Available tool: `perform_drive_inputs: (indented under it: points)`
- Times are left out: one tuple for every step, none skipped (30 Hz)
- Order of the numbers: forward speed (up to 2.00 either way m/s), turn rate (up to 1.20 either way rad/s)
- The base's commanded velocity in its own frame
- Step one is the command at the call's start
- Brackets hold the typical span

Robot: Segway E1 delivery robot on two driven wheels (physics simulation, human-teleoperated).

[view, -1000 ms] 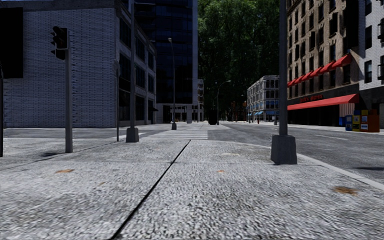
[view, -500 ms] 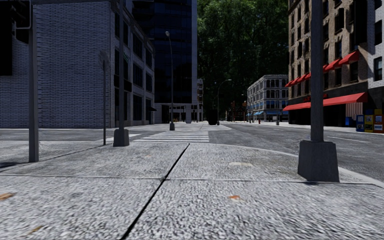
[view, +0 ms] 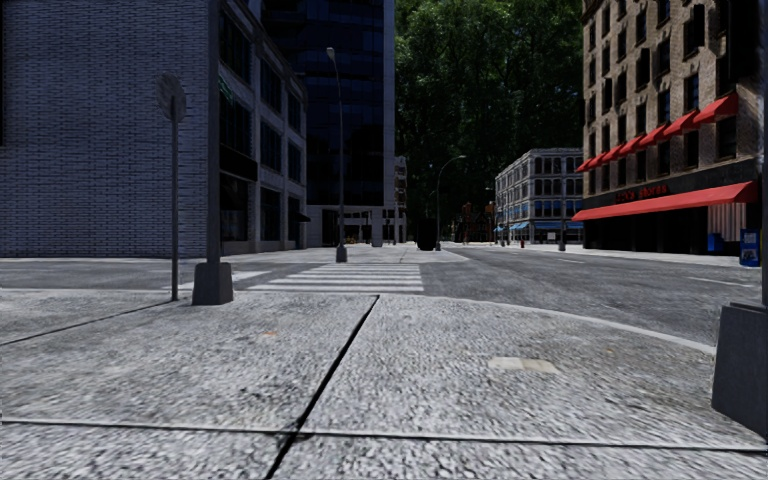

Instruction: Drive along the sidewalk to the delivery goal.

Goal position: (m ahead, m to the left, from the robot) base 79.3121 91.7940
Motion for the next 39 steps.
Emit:
perform_drive_inputs:
  points:
    - [2.0, 0.0]
    - [2.0, 0.0]
    - [2.0, 0.0]
    - [2.0, 0.0]
    - [2.0, 0.0]
    - [2.0, 0.0]
    - [2.0, 0.0]
    - [2.0, 0.0]
    - [2.0, 0.0]
    - [2.0, 0.0]
    - [2.0, 0.0]
    - [2.0, 0.0]
    - [2.0, 0.0]
    - [2.0, 0.0]
    - [2.0, 0.0]
    - [2.0, 0.0]
    - [2.0, 0.0]
    - [2.0, 0.0]
    - [2.0, 0.0]
    - [2.0, 0.0]
    - [2.0, 0.0]
    - [2.0, 0.0]
    - [2.0, 0.0]
    - [2.0, 0.0]
    - [2.0, 0.0]
    - [2.0, 0.0]
    - [2.0, 0.0]
    - [2.0, 0.0]
    - [2.0, 0.0]
    - [2.0, 0.0]
    - [2.0, 0.0]
    - [2.0, 0.0]
    - [2.0, 0.0]
    - [2.0, 0.0]
    - [2.0, 0.0]
    - [2.0, 0.0]
    - [2.0, 0.0]
    - [2.0, 0.0]
    - [2.0, 0.0]
